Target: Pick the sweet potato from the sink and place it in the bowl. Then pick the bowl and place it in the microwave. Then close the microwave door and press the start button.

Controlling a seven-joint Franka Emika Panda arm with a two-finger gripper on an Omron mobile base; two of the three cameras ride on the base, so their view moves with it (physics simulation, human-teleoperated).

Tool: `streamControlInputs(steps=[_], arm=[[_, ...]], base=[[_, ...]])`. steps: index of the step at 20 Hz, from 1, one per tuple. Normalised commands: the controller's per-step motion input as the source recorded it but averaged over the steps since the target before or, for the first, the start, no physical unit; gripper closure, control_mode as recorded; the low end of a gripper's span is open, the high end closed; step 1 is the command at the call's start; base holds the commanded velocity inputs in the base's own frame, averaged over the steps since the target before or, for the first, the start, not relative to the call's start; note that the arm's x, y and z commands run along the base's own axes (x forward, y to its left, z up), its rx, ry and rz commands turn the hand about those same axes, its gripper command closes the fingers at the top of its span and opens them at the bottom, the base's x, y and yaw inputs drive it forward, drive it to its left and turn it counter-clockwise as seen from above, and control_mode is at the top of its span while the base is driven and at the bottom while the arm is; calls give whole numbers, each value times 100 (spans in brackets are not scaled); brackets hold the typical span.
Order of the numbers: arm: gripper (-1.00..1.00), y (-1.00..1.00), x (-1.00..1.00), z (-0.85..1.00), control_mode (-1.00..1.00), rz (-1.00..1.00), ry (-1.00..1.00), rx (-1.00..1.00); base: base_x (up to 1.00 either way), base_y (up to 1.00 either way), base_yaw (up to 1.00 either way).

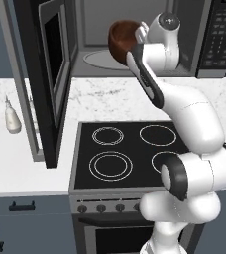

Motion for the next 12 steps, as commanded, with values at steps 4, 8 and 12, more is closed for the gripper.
streamControlInputs(steps=[4, 8, 12], arm=[[100, 0, 44, 3, -100, 0, 0, 0], [100, 0, 42, -11, -100, 0, 0, 0], [100, 0, 33, -24, -100, 0, 0, 0]], base=[[0, 0, 0], [0, 0, 0], [0, 0, 0]])
